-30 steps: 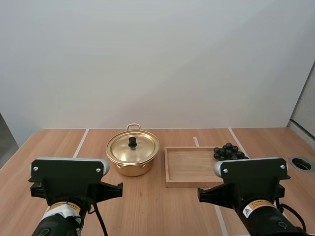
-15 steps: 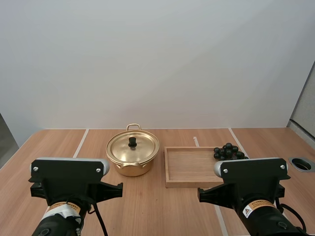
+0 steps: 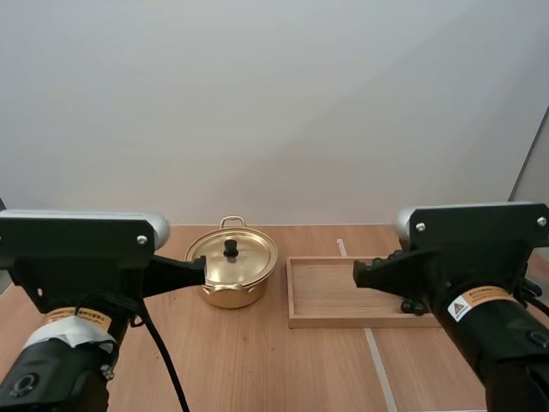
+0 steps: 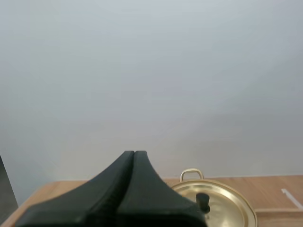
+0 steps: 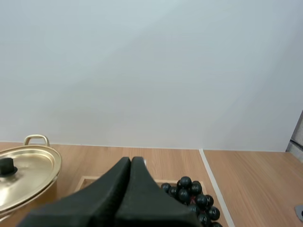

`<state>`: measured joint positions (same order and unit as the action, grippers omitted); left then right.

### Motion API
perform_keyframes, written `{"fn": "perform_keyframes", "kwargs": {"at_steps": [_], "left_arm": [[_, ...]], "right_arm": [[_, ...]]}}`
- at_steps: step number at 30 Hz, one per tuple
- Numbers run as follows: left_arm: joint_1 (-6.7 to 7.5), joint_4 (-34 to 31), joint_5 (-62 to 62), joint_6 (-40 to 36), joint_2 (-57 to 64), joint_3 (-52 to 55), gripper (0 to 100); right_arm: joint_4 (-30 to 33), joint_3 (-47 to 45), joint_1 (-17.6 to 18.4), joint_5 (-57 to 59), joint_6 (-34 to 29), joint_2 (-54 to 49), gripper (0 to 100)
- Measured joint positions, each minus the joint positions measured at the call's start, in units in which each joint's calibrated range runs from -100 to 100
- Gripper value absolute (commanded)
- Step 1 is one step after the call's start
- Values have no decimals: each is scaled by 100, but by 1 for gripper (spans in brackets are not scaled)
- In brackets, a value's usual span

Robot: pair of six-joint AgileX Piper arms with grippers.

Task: Open the pot, put the grape inside, and close it

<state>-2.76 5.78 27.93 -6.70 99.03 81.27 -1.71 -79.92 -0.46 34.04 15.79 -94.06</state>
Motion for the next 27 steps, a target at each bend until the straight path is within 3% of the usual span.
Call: {"fn": "perform_keyframes", "kwargs": {"at_steps": [4, 17, 27], "left_arm": [[0, 0, 155, 0, -478, -671, 0], [0, 93, 2855, 0, -3032, -2760, 0], [0, 358, 4078, 0, -4800, -3478, 0]], "right_arm": [[0, 818, 0, 491, 0, 682, 0], [0, 3132, 0, 2812, 0, 3199, 0], [0, 3994, 0, 3579, 0, 4544, 0]]}}
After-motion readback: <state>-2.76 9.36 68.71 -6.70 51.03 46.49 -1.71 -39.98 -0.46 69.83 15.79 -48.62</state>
